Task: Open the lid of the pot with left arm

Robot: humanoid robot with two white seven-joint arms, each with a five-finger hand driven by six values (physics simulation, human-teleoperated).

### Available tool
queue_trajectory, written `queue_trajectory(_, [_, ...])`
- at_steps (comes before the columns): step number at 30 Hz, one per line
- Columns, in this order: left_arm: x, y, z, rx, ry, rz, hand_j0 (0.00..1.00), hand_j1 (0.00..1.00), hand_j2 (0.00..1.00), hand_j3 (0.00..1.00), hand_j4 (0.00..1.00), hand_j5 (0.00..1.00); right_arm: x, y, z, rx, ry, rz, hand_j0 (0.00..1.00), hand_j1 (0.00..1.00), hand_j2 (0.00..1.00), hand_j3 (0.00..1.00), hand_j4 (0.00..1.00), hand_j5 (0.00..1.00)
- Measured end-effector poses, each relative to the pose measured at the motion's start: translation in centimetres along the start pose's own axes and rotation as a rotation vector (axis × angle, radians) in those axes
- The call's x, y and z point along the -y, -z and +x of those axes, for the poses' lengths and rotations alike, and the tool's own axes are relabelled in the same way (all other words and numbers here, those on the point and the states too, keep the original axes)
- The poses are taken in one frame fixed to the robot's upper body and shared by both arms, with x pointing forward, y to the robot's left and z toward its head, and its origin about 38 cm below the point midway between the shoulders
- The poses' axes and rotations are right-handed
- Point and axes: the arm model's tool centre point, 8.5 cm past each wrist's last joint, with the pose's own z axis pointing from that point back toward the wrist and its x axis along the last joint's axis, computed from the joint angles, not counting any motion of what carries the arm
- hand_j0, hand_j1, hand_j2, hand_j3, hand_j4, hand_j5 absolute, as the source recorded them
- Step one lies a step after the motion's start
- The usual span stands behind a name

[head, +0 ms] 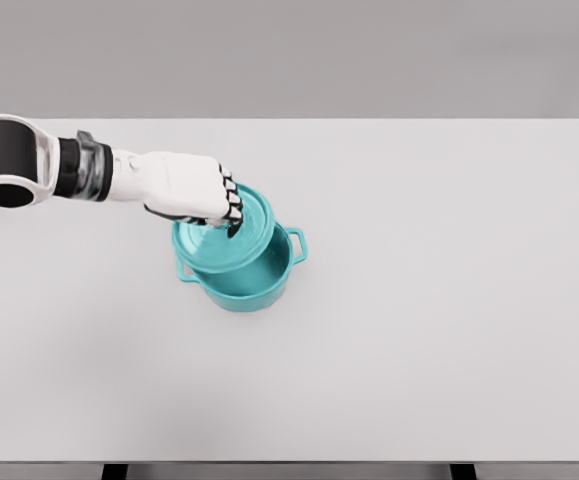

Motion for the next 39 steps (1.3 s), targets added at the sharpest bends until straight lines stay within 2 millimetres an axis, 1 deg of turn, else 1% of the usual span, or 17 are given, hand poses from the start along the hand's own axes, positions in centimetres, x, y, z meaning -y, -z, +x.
queue_trajectory(8, [2.7, -2.0, -2.8, -0.092, -0.093, -0.035, 0.53, 0.53, 0.53, 0.53, 0.53, 0.53, 0.0, 0.0, 0.0, 0.000, 0.000, 0.000, 1.00, 1.00, 1.00, 1.00, 1.00, 1.00])
queue_trajectory(15, [4.2, -3.7, -4.6, -0.159, -0.142, -0.057, 0.53, 0.53, 0.53, 0.53, 0.53, 0.53, 0.0, 0.0, 0.0, 0.000, 0.000, 0.000, 1.00, 1.00, 1.00, 1.00, 1.00, 1.00])
queue_trajectory(21, [6.2, -5.1, -6.3, -0.226, -0.195, -0.084, 0.53, 0.53, 0.53, 0.53, 0.53, 0.53, 0.0, 0.0, 0.1, 0.002, 0.000, 0.000, 1.00, 1.00, 1.00, 1.00, 1.00, 1.00])
queue_trajectory(24, [6.8, -5.7, -6.9, -0.252, -0.213, -0.096, 0.54, 0.54, 0.54, 0.54, 0.54, 0.54, 0.0, 0.0, 0.0, 0.000, 0.000, 0.000, 1.00, 1.00, 1.00, 1.00, 1.00, 1.00])
queue_trajectory(27, [7.6, -6.3, -7.6, -0.280, -0.234, -0.107, 0.56, 0.56, 0.56, 0.56, 0.56, 0.56, 0.0, 0.0, 0.0, 0.000, 0.000, 0.000, 1.00, 1.00, 1.00, 1.00, 1.00, 1.00])
queue_trajectory(28, [7.9, -6.5, -7.8, -0.288, -0.242, -0.110, 0.64, 0.64, 0.64, 0.64, 0.64, 0.64, 0.0, 0.0, 0.1, 0.002, 0.000, 0.000, 1.00, 1.00, 1.00, 1.00, 1.00, 1.00])
queue_trajectory(30, [8.0, -6.7, -8.1, -0.299, -0.250, -0.111, 0.93, 0.93, 0.93, 0.93, 0.93, 0.93, 0.0, 0.0, 0.1, 0.002, 0.000, 0.000, 1.00, 1.00, 1.00, 1.00, 1.00, 1.00])
queue_trajectory(31, [8.1, -6.6, -8.1, -0.301, -0.253, -0.111, 0.97, 0.97, 0.97, 0.97, 0.97, 0.97, 0.0, 0.0, 0.1, 0.002, 0.000, 0.000, 1.00, 1.00, 1.00, 1.00, 1.00, 1.00])
queue_trajectory(33, [8.4, -6.5, -8.1, -0.301, -0.260, -0.113, 1.00, 1.00, 1.00, 1.00, 1.00, 1.00, 0.0, 0.0, 0.0, 0.000, 0.000, 0.000, 1.00, 1.00, 1.00, 1.00, 1.00, 1.00])
queue_trajectory(39, [8.3, -6.6, -8.3, -0.305, -0.263, -0.105, 1.00, 1.00, 1.00, 1.00, 1.00, 1.00, 0.0, 0.0, 0.0, 0.000, 0.000, 0.000, 1.00, 1.00, 1.00, 1.00, 1.00, 1.00])
